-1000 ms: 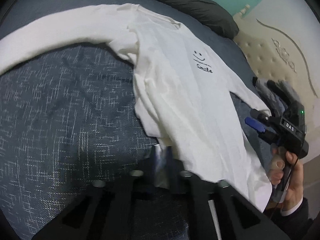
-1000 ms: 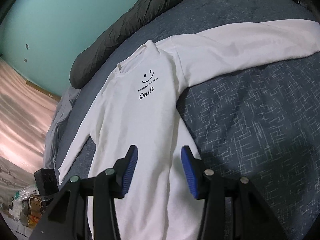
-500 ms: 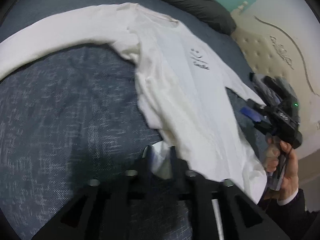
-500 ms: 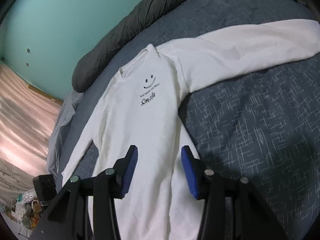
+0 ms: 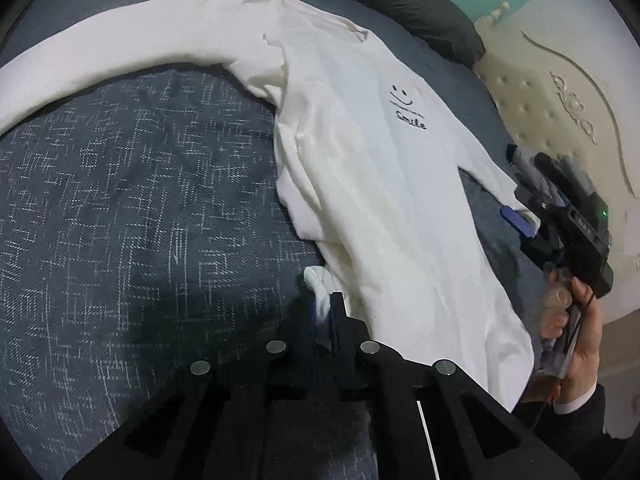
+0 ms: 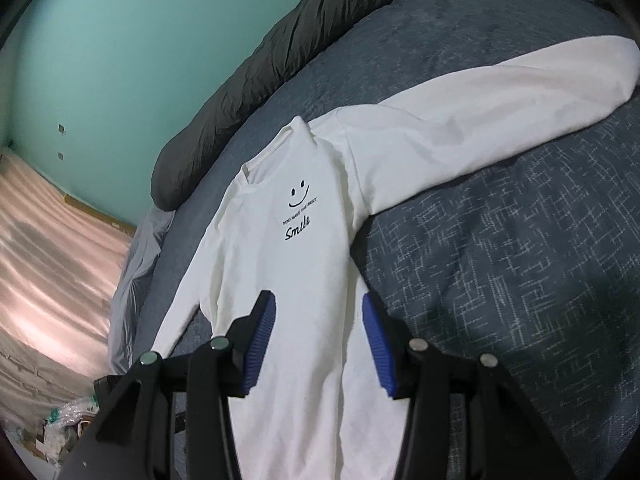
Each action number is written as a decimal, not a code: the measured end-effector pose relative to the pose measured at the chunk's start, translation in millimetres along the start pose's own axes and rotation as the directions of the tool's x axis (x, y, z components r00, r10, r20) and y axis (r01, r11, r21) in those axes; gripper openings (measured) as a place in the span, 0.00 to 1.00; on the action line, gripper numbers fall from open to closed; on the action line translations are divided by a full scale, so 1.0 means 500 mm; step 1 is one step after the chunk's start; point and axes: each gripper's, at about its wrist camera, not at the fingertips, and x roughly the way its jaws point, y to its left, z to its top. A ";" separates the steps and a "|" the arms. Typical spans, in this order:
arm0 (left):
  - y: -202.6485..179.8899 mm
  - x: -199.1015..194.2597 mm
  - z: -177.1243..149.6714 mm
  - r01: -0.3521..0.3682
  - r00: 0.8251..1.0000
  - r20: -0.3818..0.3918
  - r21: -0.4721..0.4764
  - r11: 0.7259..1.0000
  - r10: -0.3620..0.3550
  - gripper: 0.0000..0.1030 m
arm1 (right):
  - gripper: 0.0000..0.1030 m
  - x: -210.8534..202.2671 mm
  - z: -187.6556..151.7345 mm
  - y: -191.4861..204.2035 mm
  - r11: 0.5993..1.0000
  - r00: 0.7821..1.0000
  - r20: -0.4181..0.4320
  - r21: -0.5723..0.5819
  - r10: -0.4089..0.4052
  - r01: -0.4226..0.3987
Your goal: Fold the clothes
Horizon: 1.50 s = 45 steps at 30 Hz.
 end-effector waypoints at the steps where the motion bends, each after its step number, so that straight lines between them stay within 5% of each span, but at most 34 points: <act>1: -0.004 -0.009 -0.001 -0.006 1.000 0.004 0.004 1.000 0.006 0.06 | 0.45 -0.001 0.000 -0.003 1.000 1.000 0.000 0.005 0.002 -0.002; 10: -0.021 -0.200 -0.012 -0.107 0.985 0.135 0.004 0.994 0.105 0.06 | 0.45 -0.016 0.003 -0.007 1.000 1.000 0.007 0.020 0.023 -0.023; 18: 0.041 -0.332 -0.054 -0.210 0.959 0.183 -0.050 0.976 0.216 0.06 | 0.45 -0.021 -0.010 0.009 0.999 0.999 -0.031 -0.033 -0.005 0.004; 26: 0.074 -0.372 -0.093 -0.224 0.955 0.178 -0.090 0.970 0.237 0.06 | 0.45 -0.055 -0.045 0.035 0.994 0.994 -0.108 -0.111 -0.035 0.023; 29: 0.080 -0.378 -0.101 -0.217 0.957 0.174 -0.098 0.971 0.231 0.06 | 0.58 -0.087 -0.066 0.035 0.990 0.990 -0.129 -0.133 -0.054 0.036; 32: 0.089 -0.365 -0.110 -0.220 0.961 0.146 -0.106 0.970 0.234 0.06 | 0.59 -0.121 -0.091 0.025 0.987 0.982 -0.172 -0.151 -0.079 0.053; 45: 0.091 -0.354 -0.124 -0.196 0.967 0.135 -0.135 0.971 0.214 0.06 | 0.56 -0.122 -0.221 0.048 0.934 0.912 -0.333 -0.337 -0.237 0.120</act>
